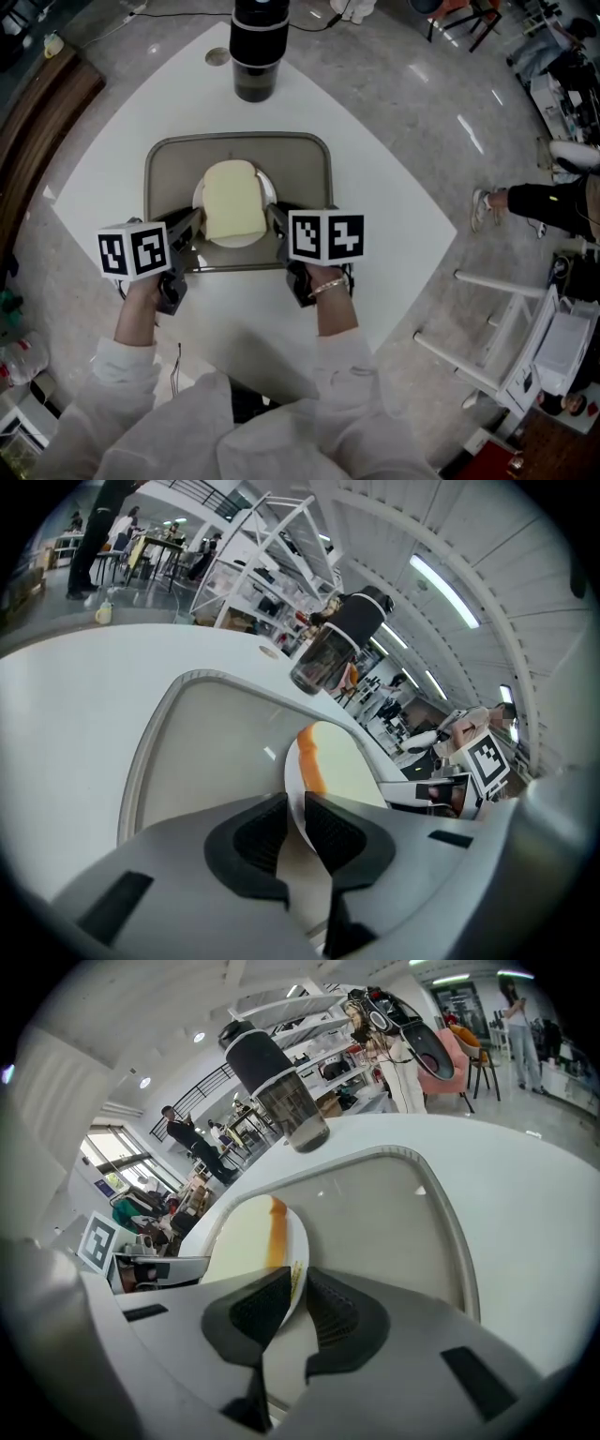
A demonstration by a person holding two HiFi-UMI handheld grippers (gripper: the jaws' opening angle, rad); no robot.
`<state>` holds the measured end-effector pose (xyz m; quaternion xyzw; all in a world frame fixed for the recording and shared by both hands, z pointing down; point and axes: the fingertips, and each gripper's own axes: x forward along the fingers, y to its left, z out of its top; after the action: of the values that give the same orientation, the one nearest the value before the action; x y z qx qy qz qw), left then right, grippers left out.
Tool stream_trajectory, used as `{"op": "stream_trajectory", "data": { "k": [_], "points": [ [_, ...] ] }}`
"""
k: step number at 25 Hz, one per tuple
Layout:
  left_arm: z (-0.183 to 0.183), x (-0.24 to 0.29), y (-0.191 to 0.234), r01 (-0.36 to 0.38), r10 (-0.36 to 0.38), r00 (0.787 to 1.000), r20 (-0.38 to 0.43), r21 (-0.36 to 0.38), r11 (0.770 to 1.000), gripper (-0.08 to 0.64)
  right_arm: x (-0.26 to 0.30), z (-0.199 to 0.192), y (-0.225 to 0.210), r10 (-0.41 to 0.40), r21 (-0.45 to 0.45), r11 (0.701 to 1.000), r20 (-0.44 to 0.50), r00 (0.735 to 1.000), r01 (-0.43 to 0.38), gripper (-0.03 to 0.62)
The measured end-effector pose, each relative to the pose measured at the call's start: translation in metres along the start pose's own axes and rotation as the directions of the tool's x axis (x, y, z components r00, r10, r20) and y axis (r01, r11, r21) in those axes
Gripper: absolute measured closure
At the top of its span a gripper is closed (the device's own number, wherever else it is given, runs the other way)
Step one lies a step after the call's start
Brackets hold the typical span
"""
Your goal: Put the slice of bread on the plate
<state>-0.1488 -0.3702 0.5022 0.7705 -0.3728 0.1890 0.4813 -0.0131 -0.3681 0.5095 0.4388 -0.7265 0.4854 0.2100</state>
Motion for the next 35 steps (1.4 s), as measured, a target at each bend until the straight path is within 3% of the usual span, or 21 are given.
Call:
{"op": "stream_trajectory", "data": {
  "k": [15,20,25,30,35],
  "points": [
    [0.001,-0.003,-0.001,-0.058,0.058,0.998,0.018,0.049,0.997,0.514,-0.007,0.002,0.0,-0.063,-0.042,0.997,0.054,0.997,0.065,0.545],
    [0.005,-0.009,0.006,-0.102,0.099,0.993,0.061,0.057,0.993,0.514,-0.008,-0.001,-0.001,-0.094,-0.048,0.994,0.071,0.993,0.098,0.545],
    [0.01,-0.018,0.006,-0.094,0.089,0.99,0.111,0.05,0.994,0.514,-0.017,0.004,0.001,-0.112,-0.072,0.99,0.134,0.985,0.122,0.546],
    [0.016,-0.037,-0.016,-0.034,0.016,0.98,0.197,0.09,0.995,0.515,-0.033,0.008,0.014,-0.04,-0.101,0.993,0.214,0.976,0.062,0.546],
    [0.013,-0.066,-0.058,0.07,-0.101,0.947,0.304,0.111,0.991,0.516,-0.071,0.007,0.041,0.063,-0.141,0.99,0.302,0.951,-0.021,0.547]
  ]
}}
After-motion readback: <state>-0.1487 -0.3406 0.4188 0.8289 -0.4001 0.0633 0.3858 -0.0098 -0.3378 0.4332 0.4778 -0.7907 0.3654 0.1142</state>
